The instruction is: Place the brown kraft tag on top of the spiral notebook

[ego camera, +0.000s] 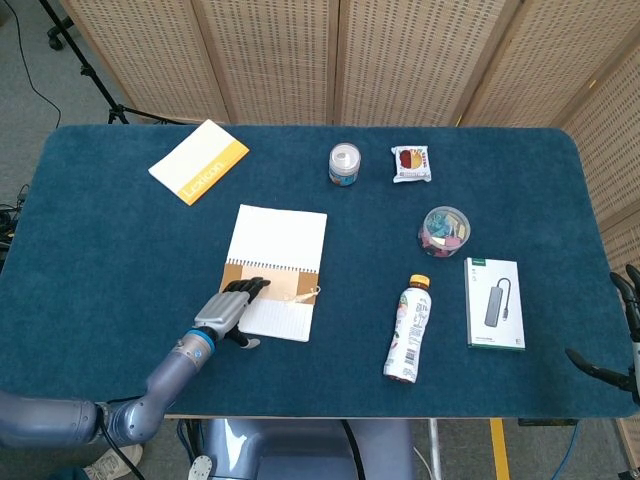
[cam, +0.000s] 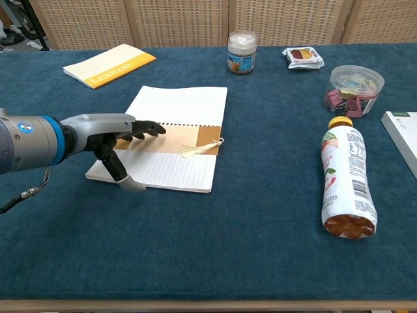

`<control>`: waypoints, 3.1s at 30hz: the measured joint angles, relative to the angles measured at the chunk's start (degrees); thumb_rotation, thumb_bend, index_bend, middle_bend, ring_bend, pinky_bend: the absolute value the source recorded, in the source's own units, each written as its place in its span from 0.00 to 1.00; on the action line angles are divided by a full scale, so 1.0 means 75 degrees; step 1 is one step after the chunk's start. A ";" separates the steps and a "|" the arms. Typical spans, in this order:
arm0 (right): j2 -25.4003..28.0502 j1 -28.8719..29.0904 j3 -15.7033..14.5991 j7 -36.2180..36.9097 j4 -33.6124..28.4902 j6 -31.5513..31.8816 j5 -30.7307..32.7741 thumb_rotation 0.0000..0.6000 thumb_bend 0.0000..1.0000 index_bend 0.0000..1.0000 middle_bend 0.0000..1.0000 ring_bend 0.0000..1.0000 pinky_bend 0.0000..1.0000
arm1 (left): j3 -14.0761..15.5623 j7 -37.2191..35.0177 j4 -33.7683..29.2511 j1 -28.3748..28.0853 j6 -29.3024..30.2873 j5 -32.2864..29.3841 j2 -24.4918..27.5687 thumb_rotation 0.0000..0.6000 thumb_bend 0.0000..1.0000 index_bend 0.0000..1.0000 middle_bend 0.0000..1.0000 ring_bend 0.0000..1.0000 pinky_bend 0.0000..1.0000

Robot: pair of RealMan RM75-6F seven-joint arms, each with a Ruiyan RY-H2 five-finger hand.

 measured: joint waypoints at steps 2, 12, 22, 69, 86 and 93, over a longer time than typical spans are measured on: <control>0.0002 -0.0002 -0.0002 -0.0006 0.0001 0.0000 -0.0002 1.00 0.03 0.00 0.00 0.00 0.00 | 0.0018 0.0023 -0.0034 -0.0013 -0.0002 -0.0026 0.0033 1.00 0.21 0.00 0.00 0.00 0.00; 0.0005 -0.0005 -0.0003 -0.0001 -0.0007 0.0006 -0.0006 1.00 0.03 0.00 0.00 0.00 0.00 | 0.0075 0.0062 -0.0100 -0.0039 0.0021 -0.0090 0.0126 1.00 0.21 0.00 0.00 0.00 0.00; 0.0009 -0.0010 0.0006 0.0015 -0.0005 0.0020 0.0003 1.00 0.03 0.00 0.00 0.00 0.00 | 0.0116 0.0092 -0.0092 -0.0076 -0.0010 -0.0071 0.0109 1.00 0.21 0.00 0.00 0.00 0.00; 0.0013 -0.0013 0.0004 -0.0044 -0.0039 0.0002 0.0019 1.00 0.03 0.00 0.00 0.00 0.00 | 0.0392 0.0270 -0.0290 -0.0421 -0.0419 -0.0025 0.0651 1.00 0.20 0.00 0.00 0.00 0.00; 0.0008 -0.0014 0.0005 -0.0038 -0.0032 0.0011 0.0007 1.00 0.03 0.00 0.00 0.00 0.00 | 0.0327 -0.0142 -0.0466 -0.0225 -0.0274 0.0624 0.0881 1.00 0.20 0.00 0.00 0.00 0.00; 0.0004 -0.0016 -0.0001 -0.0064 -0.0046 0.0017 -0.0006 1.00 0.03 0.00 0.00 0.00 0.00 | 0.0326 -0.0379 -0.0621 -0.0021 -0.0213 0.1174 0.1098 1.00 0.20 0.00 0.00 0.00 0.00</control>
